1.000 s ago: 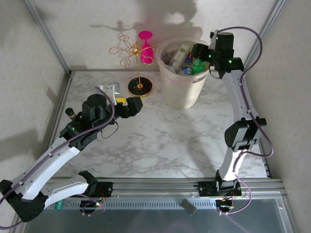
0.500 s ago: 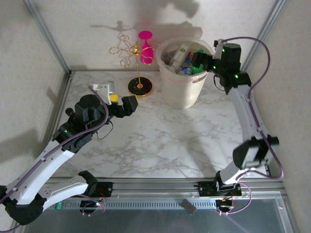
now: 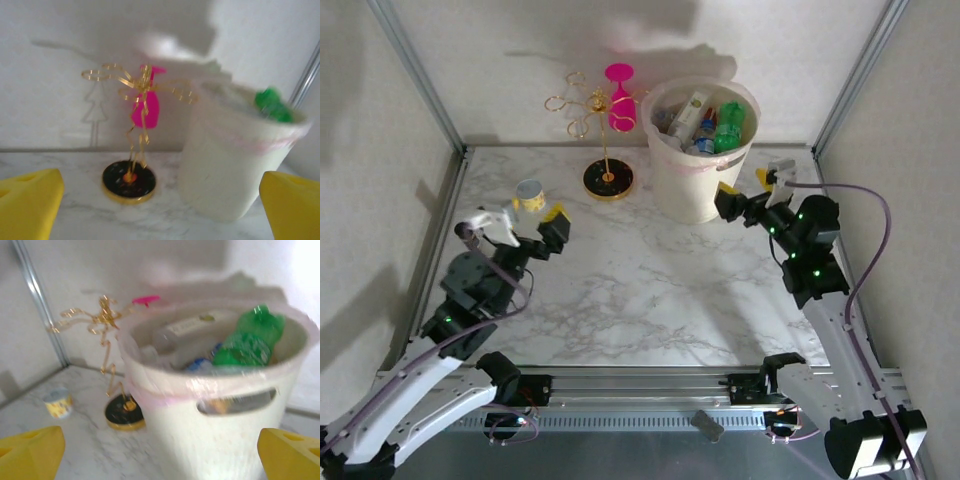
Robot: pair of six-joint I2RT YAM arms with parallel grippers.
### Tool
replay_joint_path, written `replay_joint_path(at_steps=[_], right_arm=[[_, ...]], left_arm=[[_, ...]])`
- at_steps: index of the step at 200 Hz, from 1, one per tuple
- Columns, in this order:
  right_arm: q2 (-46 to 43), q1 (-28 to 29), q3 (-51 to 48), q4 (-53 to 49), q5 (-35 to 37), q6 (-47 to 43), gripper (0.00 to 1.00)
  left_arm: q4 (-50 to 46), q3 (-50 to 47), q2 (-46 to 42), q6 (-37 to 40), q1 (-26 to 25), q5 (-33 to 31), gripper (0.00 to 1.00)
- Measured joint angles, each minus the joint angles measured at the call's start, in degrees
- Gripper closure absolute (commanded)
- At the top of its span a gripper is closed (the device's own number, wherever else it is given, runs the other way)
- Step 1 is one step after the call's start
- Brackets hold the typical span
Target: Put the plastic bottles in the bin
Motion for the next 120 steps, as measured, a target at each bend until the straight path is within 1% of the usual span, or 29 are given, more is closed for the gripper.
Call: replay_joint_path(at_steps=[12,38,56,69,83,120], right_arm=[[0.02,-0.02,-2.99,1.68,1.42,-0.98,0.01],[0.5,-0.02,-12.87,12.74,3.06,-1.14,0.01],[3.3,-0.02,-17.64,19.47,6.91,-0.24,0.01],[5.88,-0.5,-20.5,24.79,10.58,0.35,0.01],[7.74,-1.92,-23.26,29.83,13.55,0.66,0.01],[14.25,-6.51,-24.9,36.94,19.69,1.03,0.01]], left_arm=[[3.89,-3.48,2.19,1.38,0.81,-1.25,0.0],[16.7,-12.24,5.57,2.56,3.72,-1.38,0.0],[25.75,-14.62,11.76,1.97,5.75,-3.78,0.0],[31.78,-17.03,15.47,1.38,9.68,-5.09,0.0],[35.89,-20.17,17.22,1.38,14.27,-5.9,0.0],[39.39,-23.34,22.23,1.14,24.13,-6.93,0.0]])
